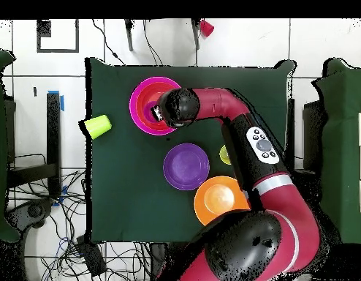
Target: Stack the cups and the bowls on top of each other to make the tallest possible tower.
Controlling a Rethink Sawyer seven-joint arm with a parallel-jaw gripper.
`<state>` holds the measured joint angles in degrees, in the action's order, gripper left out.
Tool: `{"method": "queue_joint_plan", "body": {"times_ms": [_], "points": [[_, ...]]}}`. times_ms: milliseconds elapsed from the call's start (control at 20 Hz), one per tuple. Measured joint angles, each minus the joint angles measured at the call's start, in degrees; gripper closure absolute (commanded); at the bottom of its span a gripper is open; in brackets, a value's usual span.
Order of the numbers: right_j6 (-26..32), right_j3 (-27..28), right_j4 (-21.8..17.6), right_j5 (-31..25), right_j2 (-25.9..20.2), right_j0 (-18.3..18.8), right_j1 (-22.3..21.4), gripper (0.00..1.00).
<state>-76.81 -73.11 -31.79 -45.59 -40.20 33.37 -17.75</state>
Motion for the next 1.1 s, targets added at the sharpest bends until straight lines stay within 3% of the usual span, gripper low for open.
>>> {"method": "queue_joint_plan", "body": {"times_ms": [600, 1100], "points": [[0.0, 2.26, 0.02, -0.02, 0.0, -0.63, 0.88, 1.0], [0.0, 9.64, 0.17, -1.83, -0.21, -2.44, 4.83, 1.0]]}}
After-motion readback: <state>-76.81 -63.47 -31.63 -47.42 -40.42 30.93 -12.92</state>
